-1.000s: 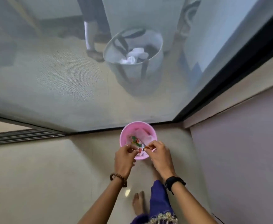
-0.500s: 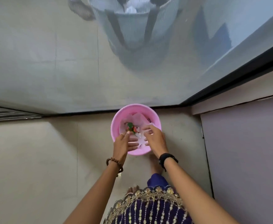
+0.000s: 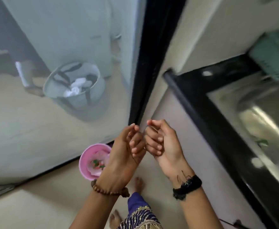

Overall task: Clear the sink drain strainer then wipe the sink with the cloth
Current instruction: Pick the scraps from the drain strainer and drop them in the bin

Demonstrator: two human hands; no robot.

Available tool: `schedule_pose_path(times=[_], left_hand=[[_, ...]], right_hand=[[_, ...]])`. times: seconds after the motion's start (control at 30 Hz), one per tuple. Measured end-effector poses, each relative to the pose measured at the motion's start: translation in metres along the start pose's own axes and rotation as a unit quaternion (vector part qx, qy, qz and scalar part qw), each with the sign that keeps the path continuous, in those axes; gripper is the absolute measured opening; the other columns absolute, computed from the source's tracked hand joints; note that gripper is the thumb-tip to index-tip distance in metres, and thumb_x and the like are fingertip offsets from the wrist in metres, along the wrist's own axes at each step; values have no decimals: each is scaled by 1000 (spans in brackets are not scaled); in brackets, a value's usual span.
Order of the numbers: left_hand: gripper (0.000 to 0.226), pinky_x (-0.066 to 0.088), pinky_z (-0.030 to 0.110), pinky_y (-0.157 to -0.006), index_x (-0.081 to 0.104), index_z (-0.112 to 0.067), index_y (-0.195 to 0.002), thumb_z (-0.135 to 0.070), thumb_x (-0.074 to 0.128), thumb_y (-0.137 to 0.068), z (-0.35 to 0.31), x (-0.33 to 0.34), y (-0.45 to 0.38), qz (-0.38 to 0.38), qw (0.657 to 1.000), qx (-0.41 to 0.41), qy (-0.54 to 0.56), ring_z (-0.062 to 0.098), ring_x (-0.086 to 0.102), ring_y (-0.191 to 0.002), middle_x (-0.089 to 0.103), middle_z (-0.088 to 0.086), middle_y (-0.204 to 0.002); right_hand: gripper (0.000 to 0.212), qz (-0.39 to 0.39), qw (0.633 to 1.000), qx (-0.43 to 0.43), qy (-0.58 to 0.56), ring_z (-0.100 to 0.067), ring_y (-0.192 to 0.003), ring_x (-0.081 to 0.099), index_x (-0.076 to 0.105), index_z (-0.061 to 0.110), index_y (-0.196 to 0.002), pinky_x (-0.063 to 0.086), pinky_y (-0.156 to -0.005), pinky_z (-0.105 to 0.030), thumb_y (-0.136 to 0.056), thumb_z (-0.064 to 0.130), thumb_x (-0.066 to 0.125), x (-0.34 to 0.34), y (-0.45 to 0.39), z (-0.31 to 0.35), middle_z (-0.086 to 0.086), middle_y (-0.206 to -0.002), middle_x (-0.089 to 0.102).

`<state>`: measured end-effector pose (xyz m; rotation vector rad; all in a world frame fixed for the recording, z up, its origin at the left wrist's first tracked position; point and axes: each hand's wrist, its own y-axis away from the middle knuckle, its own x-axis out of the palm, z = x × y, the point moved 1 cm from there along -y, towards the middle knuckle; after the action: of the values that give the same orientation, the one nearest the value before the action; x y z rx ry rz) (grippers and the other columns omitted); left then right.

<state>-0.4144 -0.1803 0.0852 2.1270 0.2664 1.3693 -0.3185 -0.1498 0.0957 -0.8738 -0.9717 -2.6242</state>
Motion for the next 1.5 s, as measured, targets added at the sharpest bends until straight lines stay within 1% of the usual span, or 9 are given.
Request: schedule_pose_path(times=[0.27, 0.43, 0.57, 0.7, 0.8, 0.97, 1.13, 1.3, 1.5], left_hand=[[32, 28, 13, -30, 50, -15, -63, -21, 39, -92, 101, 169, -12, 113, 964, -115, -209, 6, 34, -28, 38, -5, -38], [29, 35, 12, -35, 56, -15, -73, -20, 39, -95, 183, 242, -72, 131, 875, -154, -440, 5, 45, -31, 52, -6, -39], [15, 40, 12, -37, 58, -11, -87, -11, 45, -93, 254, 276, -149, 155, 746, -78, -643, 6, 54, -37, 62, -7, -50], [24, 52, 30, -74, 64, -6, -101, -11, 45, -89, 321, 273, -226, 164, 504, 40, -847, 28, 66, -87, 70, 13, -96], [27, 49, 36, -84, 62, -7, -109, -17, 45, -91, 354, 247, -263, 143, 364, 23, -920, 32, 61, -104, 65, 15, -114], [45, 47, 36, -88, 47, -9, -126, -35, 52, -90, 387, 204, -291, 154, 254, -7, -955, 29, 56, -111, 49, 13, -129], [30, 48, 37, -85, 49, -8, -123, -13, 46, -94, 387, 194, -309, 207, 119, 25, -971, 29, 59, -109, 44, 12, -132], [28, 47, 37, -82, 53, -9, -118, -6, 42, -92, 378, 195, -316, 213, 95, 38, -972, 31, 60, -105, 50, 12, -125], [24, 46, 37, -81, 56, -5, -108, -17, 49, -88, 366, 200, -318, 157, 185, 24, -970, 33, 59, -104, 55, 13, -118]], right_hand=[[25, -129, 971, -194, -59, -1, -27, 24, 56, 15, -72, 18, -26, -12, -92, 19, 40, -81, 106, 141, 7, -37, 30], [25, -299, 924, -238, 22, -4, -31, 31, 65, 18, -74, 21, -34, -15, -90, 20, 46, -182, 120, 203, 10, -41, 41], [20, -433, 863, -188, 179, -9, -46, 43, 66, 16, -84, 33, -42, -18, -92, 19, 48, -292, 113, 236, 2, -61, 57], [13, -499, 745, -89, 434, -15, -77, 57, 63, 16, -97, 40, -62, -25, -90, 17, 52, -386, 93, 242, -1, -96, 63], [17, -437, 723, -50, 533, -21, -95, 57, 59, 20, -105, 41, -72, -24, -89, 15, 54, -424, 72, 229, -2, -106, 54], [33, -347, 654, -57, 670, -25, -99, 50, 58, 22, -115, 48, -82, -33, -87, 5, 53, -459, 40, 219, -6, -111, 47], [39, -288, 568, -55, 769, -26, -108, 45, 53, 24, -124, 40, -87, -35, -87, 10, 54, -479, 19, 218, -7, -119, 45], [30, -265, 505, -78, 817, -27, -107, 49, 57, 19, -115, 37, -85, -36, -92, 11, 38, -485, 13, 211, -8, -117, 51], [21, -263, 483, -29, 835, -22, -90, 59, 65, 18, -104, 42, -77, -33, -84, 16, 58, -482, 15, 199, -5, -101, 61]])
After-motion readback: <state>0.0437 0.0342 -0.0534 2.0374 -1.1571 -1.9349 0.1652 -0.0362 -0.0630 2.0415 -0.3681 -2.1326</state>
